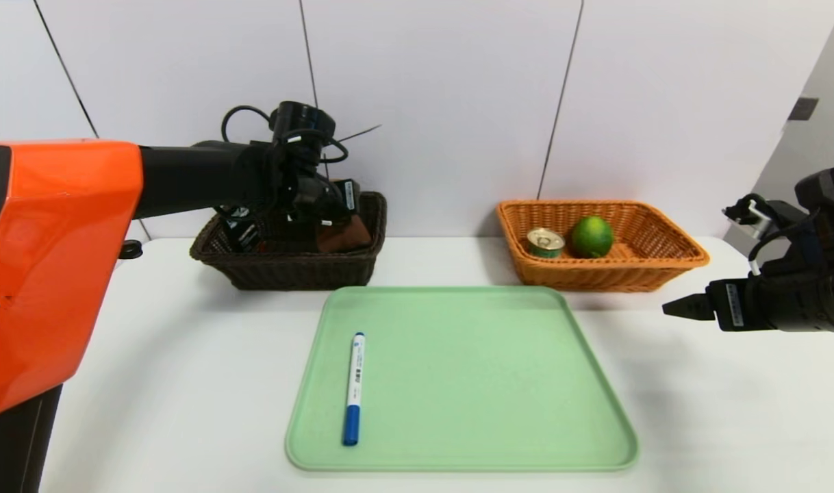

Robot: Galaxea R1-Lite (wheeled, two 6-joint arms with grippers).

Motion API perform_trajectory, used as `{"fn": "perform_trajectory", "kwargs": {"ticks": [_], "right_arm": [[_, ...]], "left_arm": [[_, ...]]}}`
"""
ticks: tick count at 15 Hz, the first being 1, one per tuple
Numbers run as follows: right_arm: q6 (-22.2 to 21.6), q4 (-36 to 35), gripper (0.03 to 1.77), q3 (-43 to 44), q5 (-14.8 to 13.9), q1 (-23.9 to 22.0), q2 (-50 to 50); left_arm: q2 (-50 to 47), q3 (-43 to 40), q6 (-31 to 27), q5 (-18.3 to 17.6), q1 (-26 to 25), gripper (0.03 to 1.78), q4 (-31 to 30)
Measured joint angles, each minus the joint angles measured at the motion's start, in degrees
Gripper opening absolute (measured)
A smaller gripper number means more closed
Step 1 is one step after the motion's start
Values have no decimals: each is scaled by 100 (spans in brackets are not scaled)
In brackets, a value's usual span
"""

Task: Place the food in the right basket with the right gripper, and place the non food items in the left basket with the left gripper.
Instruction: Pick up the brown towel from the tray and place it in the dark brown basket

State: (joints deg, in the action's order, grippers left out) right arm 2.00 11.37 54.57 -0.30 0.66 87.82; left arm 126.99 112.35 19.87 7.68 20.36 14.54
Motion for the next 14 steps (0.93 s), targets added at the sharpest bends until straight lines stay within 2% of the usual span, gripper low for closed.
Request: {"fn": "perform_trajectory", "kwargs": {"ticks": [2,6,11,14], "right_arm": [[-2,-2,171,-5,4,5,0],[0,0,171,12,15,5,13],[1,-2,171,1,12,2,16],[-10,0,171,-13,12,-4,18]], "left_arm": [[107,0,2,2,-16,97,-123],[245,6,2,2,-38,127,-162],[193,6,-45,11,-40,147,-232],[-191,6,-63,69,-27,154,-176]]}}
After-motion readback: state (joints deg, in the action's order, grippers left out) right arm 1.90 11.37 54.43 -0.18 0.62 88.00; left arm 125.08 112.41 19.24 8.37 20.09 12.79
